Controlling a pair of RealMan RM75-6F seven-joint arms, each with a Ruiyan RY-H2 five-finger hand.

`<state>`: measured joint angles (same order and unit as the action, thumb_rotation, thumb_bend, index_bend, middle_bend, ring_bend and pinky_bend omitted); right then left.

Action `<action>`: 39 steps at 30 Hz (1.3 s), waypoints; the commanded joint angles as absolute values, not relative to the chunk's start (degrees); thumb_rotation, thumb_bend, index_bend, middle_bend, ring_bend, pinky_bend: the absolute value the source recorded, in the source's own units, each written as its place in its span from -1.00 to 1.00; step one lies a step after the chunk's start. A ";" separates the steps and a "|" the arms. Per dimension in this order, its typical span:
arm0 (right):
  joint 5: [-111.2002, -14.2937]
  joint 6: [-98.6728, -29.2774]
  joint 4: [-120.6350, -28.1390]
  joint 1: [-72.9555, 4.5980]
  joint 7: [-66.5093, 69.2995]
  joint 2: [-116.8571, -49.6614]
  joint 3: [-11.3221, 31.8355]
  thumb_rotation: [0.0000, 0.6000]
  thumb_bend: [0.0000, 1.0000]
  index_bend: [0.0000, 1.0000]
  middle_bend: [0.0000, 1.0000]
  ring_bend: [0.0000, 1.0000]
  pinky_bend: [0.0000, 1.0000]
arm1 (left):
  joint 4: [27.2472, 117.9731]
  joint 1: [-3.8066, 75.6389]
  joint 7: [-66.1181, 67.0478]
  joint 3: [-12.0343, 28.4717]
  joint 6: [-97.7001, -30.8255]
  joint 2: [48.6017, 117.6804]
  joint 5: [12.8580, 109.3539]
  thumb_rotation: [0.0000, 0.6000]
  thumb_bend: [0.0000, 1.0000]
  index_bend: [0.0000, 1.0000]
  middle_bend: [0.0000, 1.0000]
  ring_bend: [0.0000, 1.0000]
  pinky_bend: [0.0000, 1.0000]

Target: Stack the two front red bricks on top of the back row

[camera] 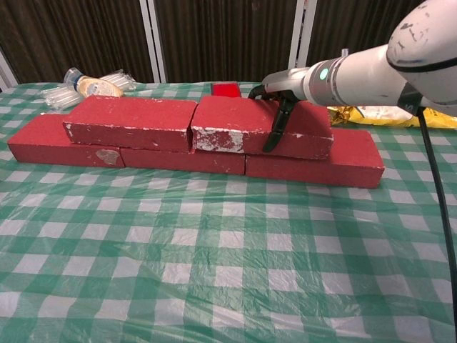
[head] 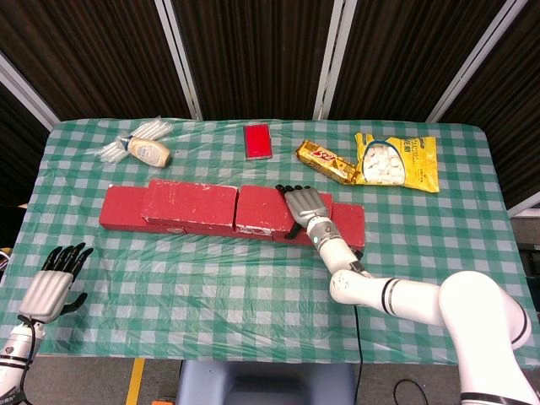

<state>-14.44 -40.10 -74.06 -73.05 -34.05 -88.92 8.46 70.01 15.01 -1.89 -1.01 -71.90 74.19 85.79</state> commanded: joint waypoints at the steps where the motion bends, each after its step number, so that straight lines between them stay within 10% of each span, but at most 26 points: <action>1: -13.86 -39.98 -73.63 -73.40 -34.22 -89.35 8.22 1.00 -0.87 -0.23 -0.30 -0.53 -0.40 | 69.99 15.03 -1.90 -1.01 -71.78 74.21 85.73 1.00 -0.37 -1.00 -1.00 -1.00 -0.96; 12: -14.82 -39.53 -71.91 -73.48 -32.77 -90.65 8.52 1.00 -0.87 -0.78 -0.63 -0.81 -0.59 | 69.77 15.02 -2.71 -0.82 -71.71 74.12 85.61 1.00 -0.36 -1.00 -1.00 -1.00 -0.96; 39: -20.34 -44.19 -83.70 -70.01 -28.94 -82.69 9.99 1.00 -0.87 -1.00 -1.00 -1.00 -0.91 | 70.31 14.70 -2.89 -0.87 -72.58 73.65 86.19 1.00 -0.36 -1.00 -1.00 -1.00 -0.96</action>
<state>-17.02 -42.34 -78.95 -72.09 -30.97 -86.61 9.24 70.29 14.72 -2.92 -0.85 -72.55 73.66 86.16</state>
